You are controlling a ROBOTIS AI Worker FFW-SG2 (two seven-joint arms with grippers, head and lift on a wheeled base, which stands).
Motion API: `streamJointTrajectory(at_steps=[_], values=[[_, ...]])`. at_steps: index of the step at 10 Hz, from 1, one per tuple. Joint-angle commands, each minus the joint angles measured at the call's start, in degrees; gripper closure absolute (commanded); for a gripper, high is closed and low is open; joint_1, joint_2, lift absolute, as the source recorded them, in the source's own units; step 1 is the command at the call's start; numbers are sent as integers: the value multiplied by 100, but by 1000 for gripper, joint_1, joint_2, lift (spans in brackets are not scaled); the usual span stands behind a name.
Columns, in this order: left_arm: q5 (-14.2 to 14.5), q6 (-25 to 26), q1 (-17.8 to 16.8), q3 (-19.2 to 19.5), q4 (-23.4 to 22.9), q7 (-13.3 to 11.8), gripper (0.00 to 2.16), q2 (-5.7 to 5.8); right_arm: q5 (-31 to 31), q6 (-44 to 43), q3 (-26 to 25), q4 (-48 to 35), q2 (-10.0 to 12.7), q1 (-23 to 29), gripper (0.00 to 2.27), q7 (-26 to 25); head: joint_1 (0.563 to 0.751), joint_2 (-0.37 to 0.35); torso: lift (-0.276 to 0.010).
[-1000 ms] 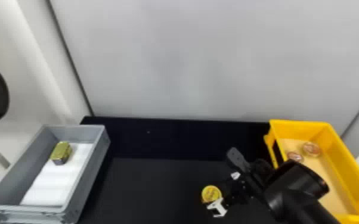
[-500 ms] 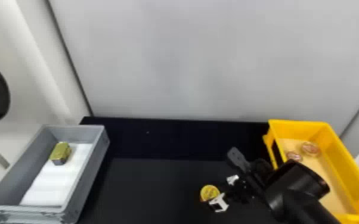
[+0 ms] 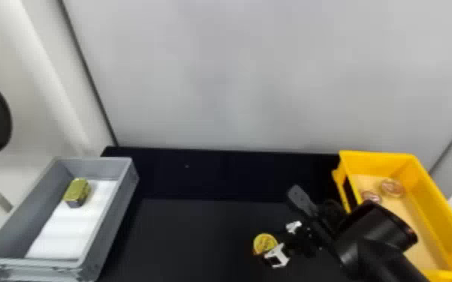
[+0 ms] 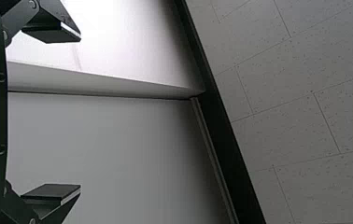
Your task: Pick up the round yellow can and place it in the yellow rectangular box
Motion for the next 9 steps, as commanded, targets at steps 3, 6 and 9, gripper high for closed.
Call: streamJointTrajectory(at_steps=[3, 6, 9], values=[[23, 37, 73, -1, -9, 0, 137, 66, 154, 871, -188, -1413, -217, 230, 668, 275, 663, 54, -10], [32, 72, 91, -18, -9, 0, 137, 93, 347, 1205, -627, -2134, -357, -7, 668, 380, 663, 54, -10], [40, 116, 64, -45, -9, 0, 137, 110, 620, 1328, -1190, -2468, -612, -262, 668, 380, 663, 54, -10]])
